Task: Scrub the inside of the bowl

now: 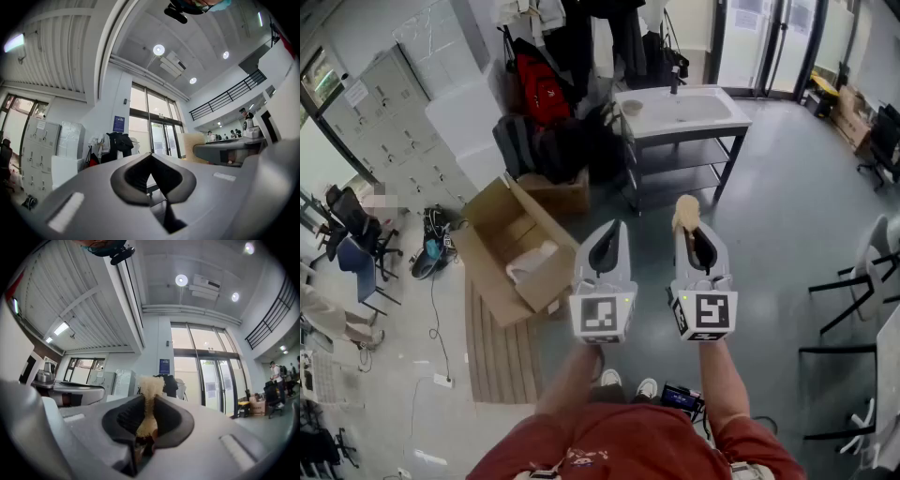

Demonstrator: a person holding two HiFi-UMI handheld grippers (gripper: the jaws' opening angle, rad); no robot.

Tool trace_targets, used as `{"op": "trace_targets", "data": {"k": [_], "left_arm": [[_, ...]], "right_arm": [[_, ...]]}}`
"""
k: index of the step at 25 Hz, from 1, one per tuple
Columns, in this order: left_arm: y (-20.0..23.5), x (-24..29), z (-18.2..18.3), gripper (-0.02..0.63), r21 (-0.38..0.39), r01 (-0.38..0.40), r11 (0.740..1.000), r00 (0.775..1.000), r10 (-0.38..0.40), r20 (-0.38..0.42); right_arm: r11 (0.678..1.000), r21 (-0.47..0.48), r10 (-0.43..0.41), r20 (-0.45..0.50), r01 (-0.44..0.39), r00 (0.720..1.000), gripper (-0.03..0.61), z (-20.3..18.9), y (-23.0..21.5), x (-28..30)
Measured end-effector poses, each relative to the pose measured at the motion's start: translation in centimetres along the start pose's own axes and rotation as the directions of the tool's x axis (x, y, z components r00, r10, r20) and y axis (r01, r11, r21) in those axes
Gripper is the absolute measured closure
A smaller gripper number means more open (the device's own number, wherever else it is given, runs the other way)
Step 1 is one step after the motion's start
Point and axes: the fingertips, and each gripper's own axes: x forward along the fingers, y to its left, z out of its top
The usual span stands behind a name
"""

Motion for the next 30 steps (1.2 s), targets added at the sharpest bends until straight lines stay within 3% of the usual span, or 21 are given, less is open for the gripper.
{"op": "trace_targets", "data": {"k": [3, 8, 16, 20, 30], "left_arm": [[-0.2, -1.0, 0.8, 0.607, -0.001, 0.01, 1.0, 1.0, -0.01, 0.027], [0.9, -2.5, 1.6, 0.607, -0.015, 0.001, 1.0, 0.998, 0.0, 0.059], [3.8, -3.1, 2.9, 0.607, 0.001, -0.013, 1.0, 0.993, 0.013, 0.119], [5.5, -3.3, 1.9, 0.607, 0.022, -0.011, 1.0, 0.994, 0.009, 0.109], [9.4, -3.0, 1.2, 0.607, -0.006, 0.016, 1.0, 0.993, -0.015, 0.12]], "right_arm": [[1.0, -0.005, -0.027, 0.031, 0.027, 0.999, 0.529, 0.8, 0.4, -1.0], [0.994, -0.107, -0.024, 0.086, 0.033, 0.996, 0.529, 1.9, 3.4, -1.6], [0.999, -0.036, -0.026, 0.072, 0.029, 0.997, 0.529, 2.0, 5.9, -0.2], [0.999, -0.018, -0.035, 0.076, 0.036, 0.997, 0.529, 1.9, 6.9, 0.5], [0.997, 0.012, -0.077, 0.069, 0.076, 0.995, 0.53, 0.8, 8.9, 2.9]]}}
